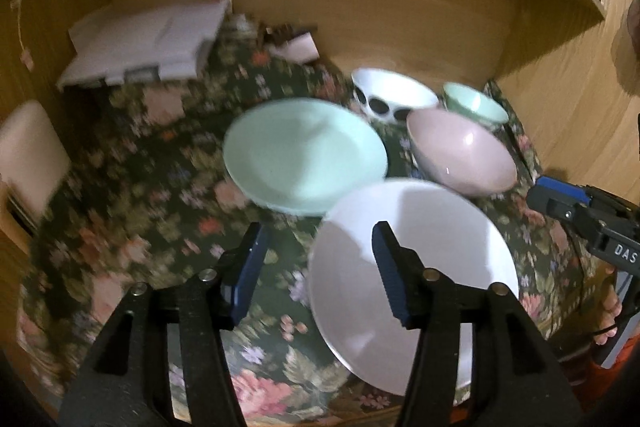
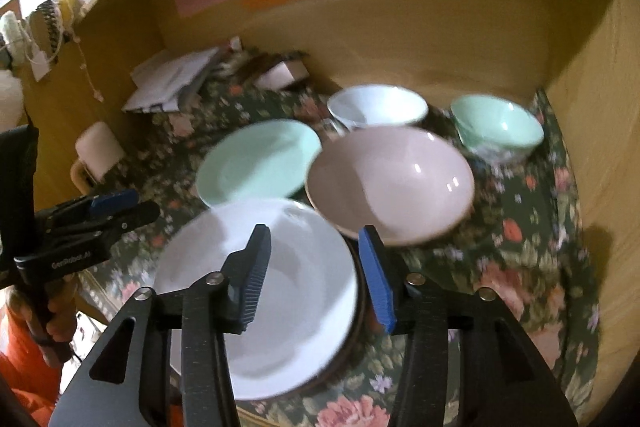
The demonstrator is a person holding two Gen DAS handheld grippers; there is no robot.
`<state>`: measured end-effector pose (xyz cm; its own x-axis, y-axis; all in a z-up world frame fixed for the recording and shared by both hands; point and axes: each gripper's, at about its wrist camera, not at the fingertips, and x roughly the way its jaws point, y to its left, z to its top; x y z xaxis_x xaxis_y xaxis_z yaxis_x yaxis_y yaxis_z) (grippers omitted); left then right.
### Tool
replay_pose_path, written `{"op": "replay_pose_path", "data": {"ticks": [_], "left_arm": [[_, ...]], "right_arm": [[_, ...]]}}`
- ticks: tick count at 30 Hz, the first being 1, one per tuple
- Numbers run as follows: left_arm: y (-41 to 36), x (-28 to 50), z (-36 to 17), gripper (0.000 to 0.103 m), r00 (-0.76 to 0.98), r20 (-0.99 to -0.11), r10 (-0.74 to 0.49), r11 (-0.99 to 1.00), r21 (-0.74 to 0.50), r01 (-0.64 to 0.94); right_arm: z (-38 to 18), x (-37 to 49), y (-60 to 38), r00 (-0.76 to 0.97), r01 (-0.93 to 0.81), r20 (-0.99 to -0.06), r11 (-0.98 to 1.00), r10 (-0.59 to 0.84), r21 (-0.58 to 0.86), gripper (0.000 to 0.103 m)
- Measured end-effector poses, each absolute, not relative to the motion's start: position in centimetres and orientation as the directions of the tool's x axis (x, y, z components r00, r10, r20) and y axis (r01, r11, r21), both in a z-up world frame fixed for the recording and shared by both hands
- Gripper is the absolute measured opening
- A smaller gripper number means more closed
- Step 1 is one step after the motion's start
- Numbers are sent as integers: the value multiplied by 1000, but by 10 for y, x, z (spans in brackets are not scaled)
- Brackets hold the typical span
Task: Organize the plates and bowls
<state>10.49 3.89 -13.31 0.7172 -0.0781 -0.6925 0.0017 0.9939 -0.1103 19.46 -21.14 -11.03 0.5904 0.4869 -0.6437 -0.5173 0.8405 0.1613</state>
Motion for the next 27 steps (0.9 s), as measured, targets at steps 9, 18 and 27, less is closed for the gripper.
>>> {"op": "replay_pose_path", "data": {"ticks": [9,18,27], "left_arm": [[54,116,-104,69,776,-630,-16,997,-67,-34],[84,146,-110,75,760,-650,30,993,-68,-97],[118,188,-142,75,682,-731,23,985,-102,-142]], "right_arm": [[-88,212,-180,602,-574,-601,808,525,131,56],[-88,249,-140,573,-611,-627,785,528,103,61],[-119,308,-108,496,-614,-731,784,469,86,61]]}}
